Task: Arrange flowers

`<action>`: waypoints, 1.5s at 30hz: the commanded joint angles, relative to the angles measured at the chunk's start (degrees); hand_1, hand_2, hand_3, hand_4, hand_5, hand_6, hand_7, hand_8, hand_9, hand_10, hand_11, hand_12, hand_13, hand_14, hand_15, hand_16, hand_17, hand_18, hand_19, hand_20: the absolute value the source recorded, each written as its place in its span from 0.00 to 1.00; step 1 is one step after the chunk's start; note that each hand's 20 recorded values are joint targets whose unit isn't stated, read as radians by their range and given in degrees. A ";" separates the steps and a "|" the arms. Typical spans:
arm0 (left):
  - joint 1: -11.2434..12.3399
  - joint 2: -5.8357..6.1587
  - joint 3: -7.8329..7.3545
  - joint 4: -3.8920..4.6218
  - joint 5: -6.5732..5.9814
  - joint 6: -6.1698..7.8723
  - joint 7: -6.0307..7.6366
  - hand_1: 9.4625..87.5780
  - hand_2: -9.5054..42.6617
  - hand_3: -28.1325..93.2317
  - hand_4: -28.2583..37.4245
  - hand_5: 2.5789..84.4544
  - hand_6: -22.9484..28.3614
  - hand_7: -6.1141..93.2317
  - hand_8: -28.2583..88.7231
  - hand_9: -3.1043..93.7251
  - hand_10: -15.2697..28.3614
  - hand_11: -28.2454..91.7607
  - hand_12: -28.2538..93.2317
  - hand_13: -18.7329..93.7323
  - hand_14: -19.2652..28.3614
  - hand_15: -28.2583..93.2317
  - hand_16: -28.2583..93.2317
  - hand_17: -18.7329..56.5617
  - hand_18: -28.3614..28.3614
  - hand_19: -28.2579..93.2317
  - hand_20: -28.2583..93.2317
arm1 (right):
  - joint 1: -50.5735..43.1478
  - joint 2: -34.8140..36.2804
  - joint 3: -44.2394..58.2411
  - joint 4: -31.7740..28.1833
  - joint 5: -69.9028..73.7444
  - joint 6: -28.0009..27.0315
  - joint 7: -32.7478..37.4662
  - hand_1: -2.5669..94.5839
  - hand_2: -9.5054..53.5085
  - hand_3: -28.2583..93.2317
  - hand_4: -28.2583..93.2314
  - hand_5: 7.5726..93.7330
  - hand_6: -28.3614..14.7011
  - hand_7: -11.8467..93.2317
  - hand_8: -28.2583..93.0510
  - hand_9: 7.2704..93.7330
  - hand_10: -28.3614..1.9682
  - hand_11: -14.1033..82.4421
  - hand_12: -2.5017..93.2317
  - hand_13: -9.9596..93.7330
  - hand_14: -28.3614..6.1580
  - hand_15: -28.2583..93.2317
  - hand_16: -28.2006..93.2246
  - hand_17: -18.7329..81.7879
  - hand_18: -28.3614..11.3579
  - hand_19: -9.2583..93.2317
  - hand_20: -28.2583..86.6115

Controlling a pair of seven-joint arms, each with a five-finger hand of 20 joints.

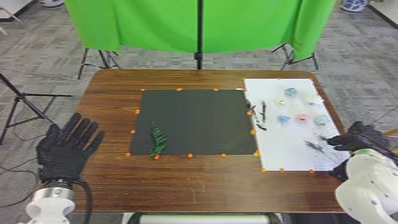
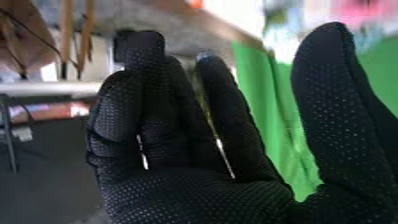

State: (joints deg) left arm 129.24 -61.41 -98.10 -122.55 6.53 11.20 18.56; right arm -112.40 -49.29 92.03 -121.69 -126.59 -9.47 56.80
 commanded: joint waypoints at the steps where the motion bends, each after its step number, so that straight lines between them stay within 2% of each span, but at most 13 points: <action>1: 0.57 -0.93 0.02 0.19 -0.85 0.13 -1.14 0.22 0.45 0.85 0.00 0.52 0.59 0.25 0.16 0.44 0.71 0.46 0.36 0.41 0.73 0.58 0.20 0.18 0.77 0.54 0.39 | -0.03 -1.24 -1.64 4.01 -0.35 0.23 -0.10 0.53 0.00 0.79 0.00 0.63 0.55 0.25 0.16 0.62 0.26 0.32 0.23 0.62 0.33 0.67 0.41 0.52 0.05 0.96 0.54; 5: 0.46 -1.03 0.14 0.26 -0.57 0.53 -1.57 0.23 0.46 0.85 0.01 0.52 0.59 0.25 0.16 0.45 0.71 0.46 0.36 0.42 0.73 0.58 0.20 0.18 0.77 0.54 0.39 | 0.46 -0.98 -3.11 5.92 -2.78 3.43 -0.42 0.56 0.00 0.79 0.00 0.68 0.62 0.27 0.15 0.66 0.31 0.35 0.25 0.64 0.36 0.67 0.42 0.53 0.07 0.95 0.55; 7: 0.75 -1.05 0.01 0.15 -0.83 0.66 -1.48 0.22 0.46 0.85 0.01 0.52 0.59 0.25 0.16 0.45 0.71 0.46 0.36 0.42 0.73 0.58 0.20 0.18 0.77 0.54 0.39 | 0.22 -0.88 -3.44 6.63 -3.08 6.04 -0.50 0.60 0.00 0.76 0.00 0.71 0.63 0.28 0.22 0.69 0.34 0.38 0.26 0.65 0.40 0.66 0.44 0.54 0.09 0.95 0.55; 10: 0.94 -1.13 -0.04 0.05 -0.76 0.61 -1.41 0.23 0.46 0.85 0.00 0.52 0.59 0.25 0.16 0.45 0.71 0.46 0.36 0.42 0.73 0.58 0.20 0.17 0.77 0.54 0.39 | 0.24 -0.84 -3.59 6.73 -2.51 8.59 1.06 0.66 0.00 0.74 0.01 0.80 0.61 0.33 0.32 0.79 0.45 0.31 0.49 0.69 0.50 0.64 0.54 0.55 0.12 0.94 0.55; 11: 0.95 -1.15 -0.08 0.05 -0.80 0.60 -1.51 0.23 0.46 0.85 0.00 0.52 0.59 0.25 0.16 0.45 0.71 0.46 0.36 0.42 0.73 0.59 0.20 0.17 0.77 0.54 0.39 | 0.10 -0.81 -3.62 6.53 -2.99 9.34 1.31 0.67 0.00 0.74 0.01 0.82 0.61 0.35 0.34 0.81 0.47 0.31 0.53 0.69 0.52 0.64 0.55 0.55 0.12 0.94 0.55; 19: 1.05 -1.07 -0.22 -0.09 -1.09 0.66 -1.32 0.23 0.47 0.85 0.00 0.52 0.59 0.25 0.16 0.45 0.71 0.46 0.36 0.42 0.73 0.59 0.20 0.17 0.77 0.54 0.39 | 0.33 1.32 -4.54 2.31 -1.31 18.76 1.13 0.65 0.00 0.78 0.03 0.80 0.61 0.39 0.40 0.82 0.48 0.35 0.56 0.70 0.51 0.67 0.56 0.56 0.12 0.96 0.55; 23: 0.74 -0.81 -0.12 0.00 -1.07 0.54 -1.70 0.23 0.47 0.85 0.00 0.52 0.59 0.25 0.16 0.45 0.71 0.46 0.36 0.42 0.73 0.59 0.20 0.17 0.77 0.54 0.39 | 1.58 3.37 -6.23 -2.16 -1.00 21.92 -0.62 0.64 0.00 0.79 0.03 0.79 0.62 0.40 0.40 0.82 0.49 0.36 0.56 0.71 0.50 0.68 0.56 0.57 0.12 0.96 0.55; 27: 0.43 -0.39 -0.12 0.19 -1.01 0.62 -1.83 0.22 0.47 0.85 0.00 0.52 0.59 0.25 0.16 0.45 0.71 0.46 0.36 0.42 0.73 0.59 0.20 0.17 0.77 0.54 0.39 | 6.02 4.81 -10.65 -5.39 -1.20 22.26 -2.63 0.64 0.00 0.79 0.03 0.78 0.62 0.41 0.40 0.82 0.49 0.37 0.56 0.71 0.50 0.68 0.55 0.57 0.13 0.96 0.55; 31: 1.11 0.33 -0.55 -0.01 -1.21 1.09 -1.54 0.22 0.47 0.85 0.00 0.52 0.59 0.25 0.16 0.45 0.71 0.46 0.36 0.42 0.73 0.59 0.20 0.17 0.77 0.54 0.39 | 13.94 2.42 -19.57 -6.61 1.41 20.22 -5.73 0.64 0.00 0.79 0.03 0.78 0.61 0.42 0.40 0.82 0.50 0.37 0.56 0.71 0.49 0.69 0.56 0.57 0.12 0.97 0.55; 35: 0.13 0.61 0.19 0.28 -1.18 0.95 -2.14 0.22 0.47 0.84 0.00 0.52 0.59 0.26 0.16 0.45 0.71 0.46 0.36 0.42 0.73 0.59 0.20 0.17 0.77 0.54 0.39 | 22.97 -2.59 -30.53 -3.62 1.18 19.57 -7.62 0.63 0.00 0.79 0.04 0.78 0.61 0.42 0.40 0.82 0.51 0.38 0.57 0.73 0.49 0.70 0.56 0.58 0.12 0.98 0.55; 39: -0.62 1.20 1.04 0.38 -0.90 0.67 -2.12 0.22 0.47 0.84 0.00 0.52 0.59 0.26 0.16 0.45 0.71 0.46 0.36 0.42 0.73 0.59 0.20 0.17 0.77 0.54 0.39 | 29.47 -7.97 -38.17 -0.39 2.37 15.66 -9.54 0.63 0.00 0.79 0.04 0.78 0.61 0.42 0.40 0.83 0.52 0.40 0.58 0.73 0.48 0.71 0.56 0.59 0.12 0.99 0.55; 42: -0.69 1.42 1.19 0.35 -1.22 1.10 -1.94 0.22 0.47 0.84 0.00 0.52 0.59 0.26 0.16 0.45 0.71 0.46 0.36 0.42 0.73 0.59 0.20 0.17 0.77 0.54 0.39 | 32.26 -11.75 -42.02 0.89 3.92 12.84 -10.86 0.63 0.00 0.79 0.04 0.78 0.60 0.42 0.39 0.83 0.51 0.40 0.58 0.73 0.48 0.71 0.56 0.60 0.12 0.99 0.55; 45: -0.31 2.06 1.11 0.13 -1.88 1.93 -1.11 0.22 0.47 0.84 0.00 0.52 0.59 0.26 0.16 0.45 0.71 0.46 0.36 0.42 0.73 0.59 0.20 0.17 0.77 0.54 0.39 | 34.26 -16.38 -44.51 2.16 7.01 11.27 -10.88 0.63 0.00 0.79 0.04 0.77 0.60 0.42 0.40 0.83 0.50 0.40 0.58 0.73 0.48 0.71 0.56 0.61 0.12 1.00 0.55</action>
State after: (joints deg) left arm 128.26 -60.34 -97.38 -122.54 5.68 11.73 17.10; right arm -83.75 -55.91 53.08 -120.14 -124.29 5.15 48.20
